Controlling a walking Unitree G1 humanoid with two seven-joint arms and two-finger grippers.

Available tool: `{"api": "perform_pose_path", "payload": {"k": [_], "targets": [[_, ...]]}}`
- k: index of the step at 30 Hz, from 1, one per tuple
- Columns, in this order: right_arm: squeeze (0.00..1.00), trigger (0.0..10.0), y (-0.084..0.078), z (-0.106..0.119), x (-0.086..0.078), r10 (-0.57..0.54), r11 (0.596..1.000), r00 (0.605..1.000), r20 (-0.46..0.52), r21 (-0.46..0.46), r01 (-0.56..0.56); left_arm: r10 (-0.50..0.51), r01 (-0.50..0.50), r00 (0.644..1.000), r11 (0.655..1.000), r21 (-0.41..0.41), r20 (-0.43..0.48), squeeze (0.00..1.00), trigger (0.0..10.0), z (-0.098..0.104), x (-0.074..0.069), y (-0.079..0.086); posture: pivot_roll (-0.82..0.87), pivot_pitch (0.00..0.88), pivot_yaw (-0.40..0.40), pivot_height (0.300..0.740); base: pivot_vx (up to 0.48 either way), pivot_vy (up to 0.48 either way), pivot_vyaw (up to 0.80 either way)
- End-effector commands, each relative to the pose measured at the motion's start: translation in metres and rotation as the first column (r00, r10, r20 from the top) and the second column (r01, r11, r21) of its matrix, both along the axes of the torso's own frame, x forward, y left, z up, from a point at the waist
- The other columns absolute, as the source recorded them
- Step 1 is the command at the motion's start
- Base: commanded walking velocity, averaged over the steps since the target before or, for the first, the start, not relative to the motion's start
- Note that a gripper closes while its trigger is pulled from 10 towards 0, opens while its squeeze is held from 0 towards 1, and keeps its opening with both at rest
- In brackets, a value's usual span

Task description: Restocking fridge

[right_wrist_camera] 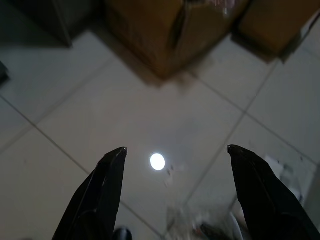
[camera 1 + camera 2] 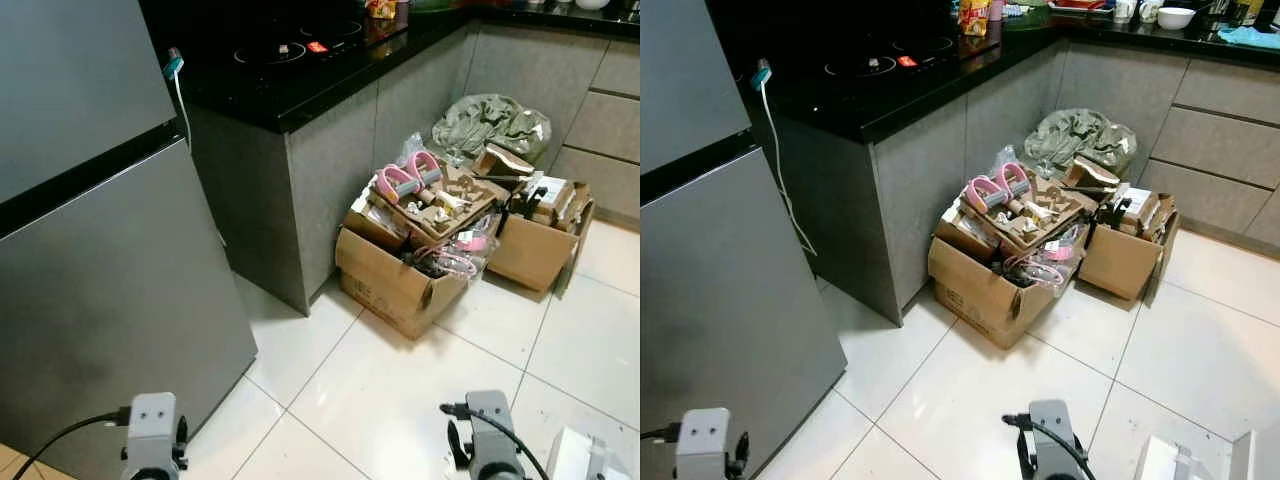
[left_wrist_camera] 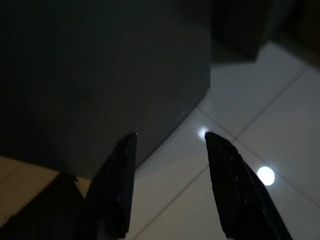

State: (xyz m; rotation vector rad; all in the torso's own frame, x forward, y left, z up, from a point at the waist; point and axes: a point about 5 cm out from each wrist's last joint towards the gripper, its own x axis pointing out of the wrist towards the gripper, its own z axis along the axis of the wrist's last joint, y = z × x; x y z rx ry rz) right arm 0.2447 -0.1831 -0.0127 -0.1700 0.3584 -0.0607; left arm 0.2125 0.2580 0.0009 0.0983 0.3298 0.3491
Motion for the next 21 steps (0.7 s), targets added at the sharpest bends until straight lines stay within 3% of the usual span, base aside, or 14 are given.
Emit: {"api": "perform_pose_path", "payload": {"k": [1, 3, 7, 9, 11, 13, 16, 17, 18, 19, 21], "targets": [[0.0, 10.0, 0.014, 0.018, 0.01, 0.076, 0.996, 0.992, 0.1, 0.046, -0.081, 0.002, -0.005, 0.997, 0.999, 0.039, 0.081, 0.0, 10.0, 0.018, 0.007, -0.01, -0.08, 0.137, 0.027, 0.74, 0.0, 0.0, 0.0], [0.0, 10.0, 0.024, 0.031, 0.019, 0.134, 0.989, 0.978, 0.159, 0.041, -0.142, -0.013, 0.0, 0.991, 0.996, 0.091, 0.131, 0.0, 10.0, 0.03, 0.013, -0.016, -0.08, 0.135, 0.026, 0.74, 0.0, 0.0, 0.0], [0.0, 10.0, 0.029, 0.04, 0.025, 0.166, 0.984, 0.966, 0.197, 0.038, -0.177, 0.008, -0.025, 0.989, 0.994, 0.107, 0.149, 0.0, 10.0, 0.034, 0.016, -0.017, -0.08, 0.135, 0.025, 0.74, 0.0, 0.0, 0.0], [0.0, 10.0, 0.037, 0.054, 0.032, 0.212, 0.974, 0.943, 0.256, 0.029, -0.227, 0.031, -0.056, 0.984, 0.989, 0.138, 0.173, 0.0, 10.0, 0.042, 0.02, -0.016, -0.08, 0.134, 0.025, 0.74, 0.0, 0.0, 0.0], [0.0, 10.0, 0.045, 0.071, 0.04, 0.261, 0.96, 0.913, 0.315, 0.017, -0.28, 0.019, -0.035, 0.987, 0.994, 0.101, 0.158, 0.0, 10.0, 0.042, 0.023, -0.019, -0.08, 0.131, 0.026, 0.74, 0.0, 0.0, 0.0], [0.0, 10.0, 0.049, 0.08, 0.044, 0.292, 0.95, 0.893, 0.343, 0.003, -0.311, -0.056, 0.055, 0.992, 0.998, 0.01, 0.111, 0.0, 10.0, 0.035, 0.023, -0.029, -0.08, 0.131, 0.026, 0.74, 0.0, 0.0, 0.0], [0.0, 10.0, 0.048, 0.082, 0.044, 0.295, 0.949, 0.891, 0.345, 0.002, -0.315, -0.115, 0.119, 0.99, 0.992, -0.043, 0.081, 0.0, 10.0, 0.031, 0.021, -0.036, -0.09, 0.13, 0.023, 0.74, 0.0, 0.0, 0.0], [0.0, 10.0, 0.045, 0.077, 0.045, 0.283, 0.957, 0.91, 0.304, -0.028, -0.288, -0.236, 0.241, 0.97, 0.962, -0.126, 0.052, 0.0, 10.0, 0.026, 0.018, -0.05, -0.09, 0.131, 0.02, 0.74, 0.0, 0.0, 0.0], [0.0, 10.0, 0.038, 0.07, 0.044, 0.248, 0.968, 0.932, 0.265, -0.042, -0.246, -0.369, 0.37, 0.928, 0.908, -0.197, 0.043, 0.0, 10.0, 0.024, 0.013, -0.066, -0.08, 0.127, 0.016, 0.74, 0.0, 0.0, 0.0], [0.0, 10.0, 0.038, 0.07, 0.044, 0.248, 0.968, 0.932, 0.265, -0.042, -0.246, -0.369, 0.37, 0.928, 0.908, -0.197, 0.043, 0.0, 10.0, 0.024, 0.013, -0.066, -0.08, 0.127, 0.016, 0.74, 0.0, 0.0, 0.0], [0.0, 10.0, 0.023, 0.055, 0.041, 0.148, 0.989, 0.97, 0.191, -0.055, -0.14, -0.519, 0.514, 0.853, 0.818, -0.257, 0.055, 0.0, 10.0, 0.026, 0.007, -0.086, -0.08, 0.125, 0.017, 0.74, 0.0, 0.0, 0.0]]}}
